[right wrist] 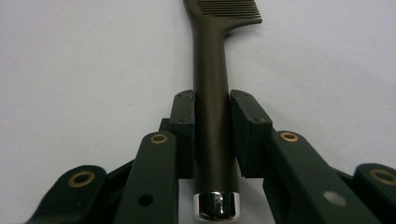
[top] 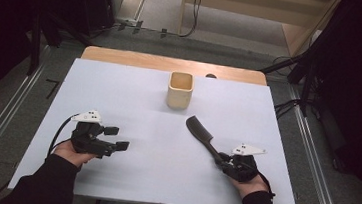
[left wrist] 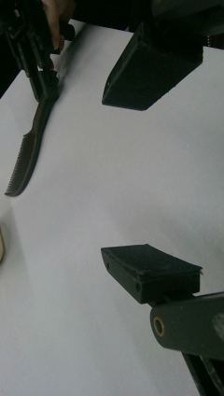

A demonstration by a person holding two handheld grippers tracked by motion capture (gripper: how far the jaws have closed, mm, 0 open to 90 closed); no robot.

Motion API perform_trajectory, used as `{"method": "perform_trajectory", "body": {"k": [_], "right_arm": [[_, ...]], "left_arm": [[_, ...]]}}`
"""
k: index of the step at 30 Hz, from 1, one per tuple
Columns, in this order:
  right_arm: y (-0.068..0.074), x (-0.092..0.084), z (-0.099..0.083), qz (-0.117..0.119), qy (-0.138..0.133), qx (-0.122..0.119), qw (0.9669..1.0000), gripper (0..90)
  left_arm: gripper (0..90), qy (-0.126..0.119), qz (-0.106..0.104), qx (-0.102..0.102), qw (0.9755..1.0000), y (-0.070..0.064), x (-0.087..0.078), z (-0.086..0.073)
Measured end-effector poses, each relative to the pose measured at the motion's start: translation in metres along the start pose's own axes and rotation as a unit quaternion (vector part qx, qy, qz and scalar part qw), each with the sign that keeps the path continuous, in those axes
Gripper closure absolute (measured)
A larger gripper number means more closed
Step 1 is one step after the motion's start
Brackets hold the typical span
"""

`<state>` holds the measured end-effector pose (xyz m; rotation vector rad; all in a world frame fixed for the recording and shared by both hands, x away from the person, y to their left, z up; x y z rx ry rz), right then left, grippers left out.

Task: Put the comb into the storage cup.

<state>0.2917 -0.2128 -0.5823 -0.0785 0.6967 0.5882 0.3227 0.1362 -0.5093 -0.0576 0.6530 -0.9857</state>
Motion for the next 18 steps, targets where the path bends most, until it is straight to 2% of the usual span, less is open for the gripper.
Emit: {"method": "perform_trajectory", "body": {"k": [7,18], "right_arm": [[-0.001,-0.001,0.002,0.011,0.0,0.012,0.9999,70.3],[-0.004,-0.012,0.015,0.016,-0.032,0.029,0.9989,70.4]], "left_arm": [[23.4,-0.001,0.0,-0.001,1.0,0.0,0.0,0.0],[23.3,0.001,0.001,-0.004,1.0,0.001,0.0,0.0]]}}
Point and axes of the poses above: each handheld gripper's, and its own axes: x roughly forward along the jaws, z roughly out of its top, y roughly to its left, the point moved 9 cm from there along x, roughly forward along the jaws, and after that the axes turned 7 degrees about -y, right-handed, at the moved point
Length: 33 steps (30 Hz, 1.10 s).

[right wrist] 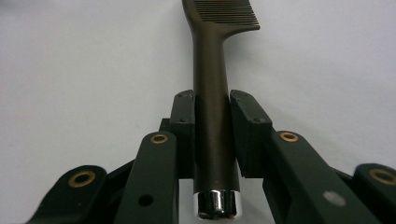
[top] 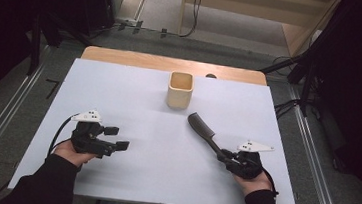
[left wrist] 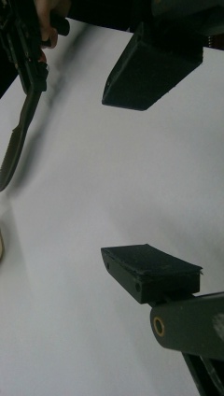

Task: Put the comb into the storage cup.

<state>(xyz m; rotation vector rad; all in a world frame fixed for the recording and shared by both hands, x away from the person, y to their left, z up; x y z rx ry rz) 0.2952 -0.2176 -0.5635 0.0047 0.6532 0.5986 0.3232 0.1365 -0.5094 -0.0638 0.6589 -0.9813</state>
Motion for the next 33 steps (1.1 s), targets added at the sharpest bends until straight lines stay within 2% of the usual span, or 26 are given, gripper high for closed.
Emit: {"method": "perform_trajectory", "body": {"k": [8,20,25,33], "right_arm": [[-0.001,-0.009,0.01,-0.009,-0.013,0.022,0.9996,70.4],[-0.003,-0.024,0.027,-0.024,-0.045,0.031,0.9982,70.3],[0.002,-0.027,0.03,-0.017,-0.051,0.027,0.9982,70.4],[0.02,-0.025,0.034,0.004,-0.052,0.01,0.9986,70.3]], "left_arm": [[23.3,0.0,0.0,-0.005,1.0,0.0,0.0,0.0],[23.4,0.005,-0.003,-0.006,1.0,-0.002,0.003,0.001],[23.3,0.005,-0.004,-0.011,0.9999,-0.002,0.003,0.001],[23.4,0.006,0.0,-0.018,0.9998,-0.001,0.003,0.002]]}}
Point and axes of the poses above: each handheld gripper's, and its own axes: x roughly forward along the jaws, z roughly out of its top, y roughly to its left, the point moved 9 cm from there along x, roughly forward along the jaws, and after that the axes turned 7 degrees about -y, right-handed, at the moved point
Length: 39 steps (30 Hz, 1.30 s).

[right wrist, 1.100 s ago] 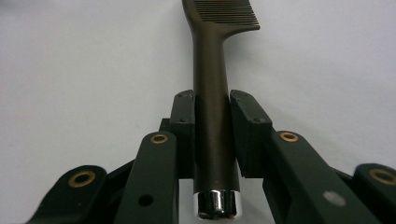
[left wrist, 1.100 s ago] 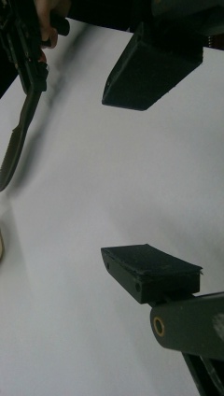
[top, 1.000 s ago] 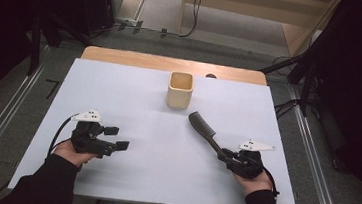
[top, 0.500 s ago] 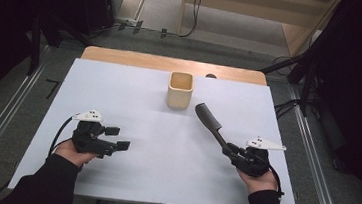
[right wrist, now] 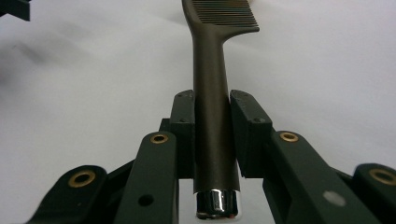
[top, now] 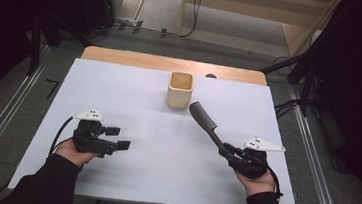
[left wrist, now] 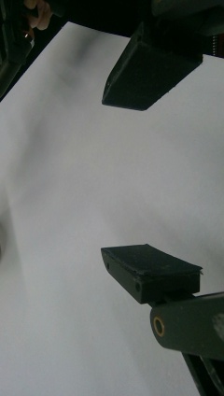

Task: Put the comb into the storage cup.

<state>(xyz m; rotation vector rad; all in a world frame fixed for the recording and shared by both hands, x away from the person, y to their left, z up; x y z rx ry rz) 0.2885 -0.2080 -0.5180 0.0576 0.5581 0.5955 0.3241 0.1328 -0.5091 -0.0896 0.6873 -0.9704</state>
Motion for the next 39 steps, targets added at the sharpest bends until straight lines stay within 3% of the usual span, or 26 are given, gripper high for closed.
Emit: {"method": "perform_trajectory", "body": {"k": [19,39], "right_arm": [[0.051,0.024,0.014,0.053,-0.007,-0.032,0.9981,70.4],[0.086,0.064,0.028,0.075,-0.006,-0.028,0.9967,70.4]], "left_arm": [[23.3,-0.009,0.0,-0.009,0.9999,-0.007,-0.002,0.007],[22.8,-0.011,0.003,-0.024,0.9996,-0.007,-0.003,0.011]]}}
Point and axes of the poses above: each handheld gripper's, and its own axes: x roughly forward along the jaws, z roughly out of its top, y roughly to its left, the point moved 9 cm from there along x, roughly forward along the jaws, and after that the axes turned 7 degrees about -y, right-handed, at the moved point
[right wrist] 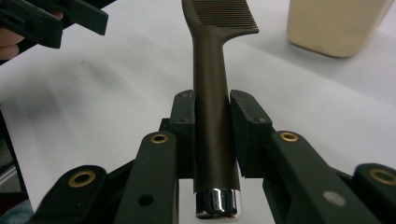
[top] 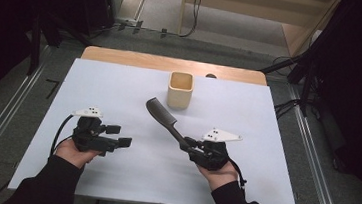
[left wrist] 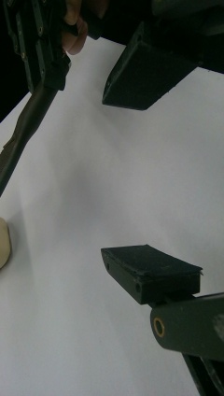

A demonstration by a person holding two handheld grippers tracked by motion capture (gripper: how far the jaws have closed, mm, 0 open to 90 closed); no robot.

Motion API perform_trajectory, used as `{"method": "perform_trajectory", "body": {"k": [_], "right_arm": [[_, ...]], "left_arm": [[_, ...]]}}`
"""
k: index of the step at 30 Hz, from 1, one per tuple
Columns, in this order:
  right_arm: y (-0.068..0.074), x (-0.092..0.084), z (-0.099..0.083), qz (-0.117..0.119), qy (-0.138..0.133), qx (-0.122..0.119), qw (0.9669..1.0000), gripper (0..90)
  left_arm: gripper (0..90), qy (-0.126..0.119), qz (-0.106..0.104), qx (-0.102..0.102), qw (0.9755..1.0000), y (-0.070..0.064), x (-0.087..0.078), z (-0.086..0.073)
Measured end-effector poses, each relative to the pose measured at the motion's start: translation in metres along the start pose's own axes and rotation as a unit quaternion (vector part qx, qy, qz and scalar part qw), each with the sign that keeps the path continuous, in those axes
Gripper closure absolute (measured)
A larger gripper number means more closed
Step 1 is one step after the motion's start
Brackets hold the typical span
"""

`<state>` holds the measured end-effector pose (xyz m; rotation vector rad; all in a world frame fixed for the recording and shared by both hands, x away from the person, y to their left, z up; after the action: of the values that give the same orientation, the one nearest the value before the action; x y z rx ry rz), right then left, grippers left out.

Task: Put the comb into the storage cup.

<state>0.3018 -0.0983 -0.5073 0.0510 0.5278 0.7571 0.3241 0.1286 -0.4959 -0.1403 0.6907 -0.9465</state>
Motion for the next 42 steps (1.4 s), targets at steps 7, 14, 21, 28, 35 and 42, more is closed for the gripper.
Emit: {"method": "perform_trajectory", "body": {"k": [7,14,21,28,35,42], "right_arm": [[0.006,0.014,0.005,-0.001,-0.004,0.001,1.0,70.4],[0.013,0.027,0.01,-0.002,-0.023,0.002,0.9997,70.3],[0.02,0.039,0.013,-0.005,-0.037,0.002,0.9993,70.3],[0.021,0.046,0.016,-0.013,-0.056,-0.001,0.9984,70.3],[0.022,0.055,0.019,-0.018,-0.079,0.012,0.9967,70.4],[0.024,0.062,0.022,-0.019,-0.094,0.006,0.9954,70.3]], "left_arm": [[21.9,-0.01,0.003,-0.011,0.9999,0.0,0.002,0.008],[22.3,-0.005,0.002,-0.016,0.9999,-0.004,0.003,0.015],[22.7,-0.014,0.003,-0.032,0.9994,-0.001,0.001,0.023],[22.8,-0.017,0.014,-0.032,0.9992,-0.001,0.004,0.03],[23.8,-0.027,0.018,-0.039,0.9987,0.003,0.004,0.04],[23.9,-0.032,0.017,-0.046,0.9983,0.005,0.007,0.045]]}}
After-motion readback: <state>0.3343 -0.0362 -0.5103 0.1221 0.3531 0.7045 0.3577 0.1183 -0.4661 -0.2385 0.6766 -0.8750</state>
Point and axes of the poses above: each handheld gripper's, and its own axes: x roughly forward along the jaws, z roughly out of its top, y roughly to its left, the point moved 9 cm from there along x, roughly forward along the jaws, and after that the axes turned 7 degrees about -y, right-handed, at the moved point
